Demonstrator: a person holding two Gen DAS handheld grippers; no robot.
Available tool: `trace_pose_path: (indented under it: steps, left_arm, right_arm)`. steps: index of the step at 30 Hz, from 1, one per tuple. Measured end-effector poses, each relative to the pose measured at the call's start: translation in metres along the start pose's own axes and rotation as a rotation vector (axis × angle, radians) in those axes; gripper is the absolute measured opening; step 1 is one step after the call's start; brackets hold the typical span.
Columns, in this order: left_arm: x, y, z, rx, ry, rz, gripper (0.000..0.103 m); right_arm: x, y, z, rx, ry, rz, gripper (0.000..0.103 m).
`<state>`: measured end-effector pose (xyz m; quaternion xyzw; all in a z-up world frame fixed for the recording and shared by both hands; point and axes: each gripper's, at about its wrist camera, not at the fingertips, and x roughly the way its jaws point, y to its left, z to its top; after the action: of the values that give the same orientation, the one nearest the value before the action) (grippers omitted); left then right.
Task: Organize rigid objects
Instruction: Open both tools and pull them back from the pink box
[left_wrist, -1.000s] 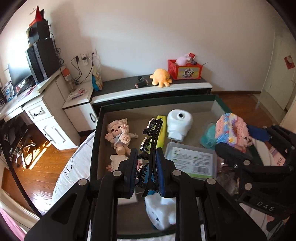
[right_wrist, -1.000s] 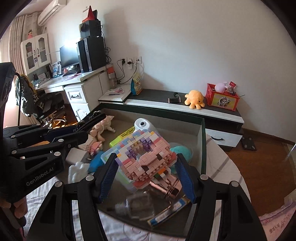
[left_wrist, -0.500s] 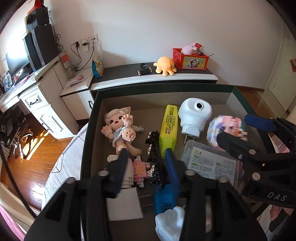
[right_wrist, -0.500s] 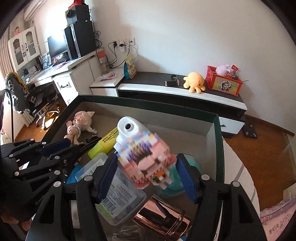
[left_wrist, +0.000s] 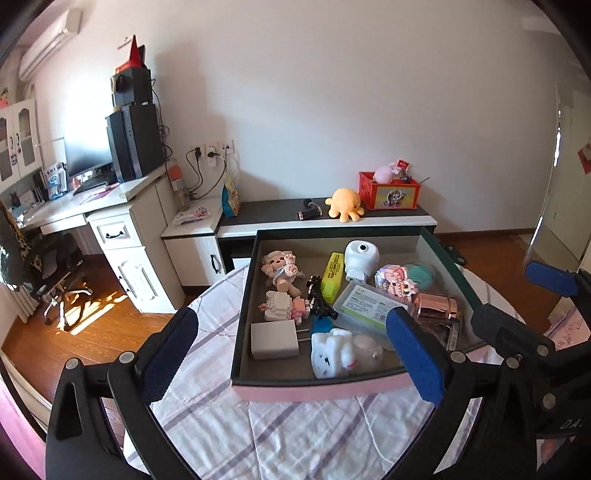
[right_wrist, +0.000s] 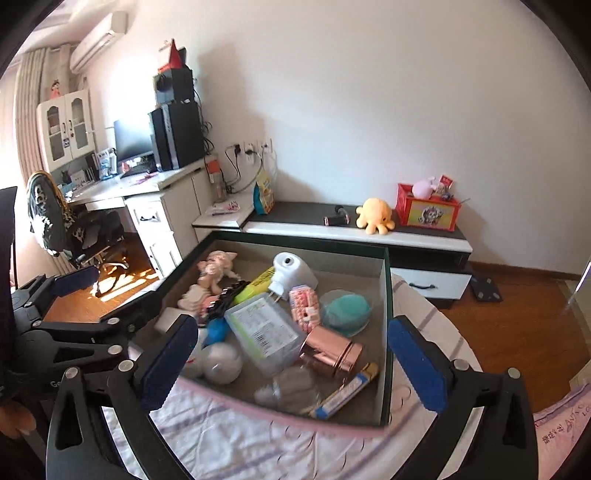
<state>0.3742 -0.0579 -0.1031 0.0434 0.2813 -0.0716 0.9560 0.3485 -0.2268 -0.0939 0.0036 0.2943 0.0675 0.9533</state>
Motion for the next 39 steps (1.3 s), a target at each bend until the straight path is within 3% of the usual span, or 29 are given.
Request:
trace_pose_path:
  steps: [7,20,32,39]
  left_arm:
    - [-0.09,-0.009,-0.026,0.022,-0.103,0.079,0.103]
    - [-0.247,-0.014,-0.064,-0.004,-0.262,0.069,0.103]
    - [-0.351,-0.017,-0.071,0.001,-0.404,0.085,0.103]
    - [-0.383,-0.019,-0.071,0.003,-0.458,0.096,0.103]
  right_arm:
    - [-0.08,0.017,-0.03,0.007,-0.088,-0.054,0.103]
    - [-0.226,0.042,-0.078,0.053,-0.233,-0.065,0.103]
    - [-0.325,0.067,-0.089,0.012,-0.351,-0.092,0.103]
    - [-0.357,0.076,-0.088,-0.003,-0.401,-0.109,0.103]
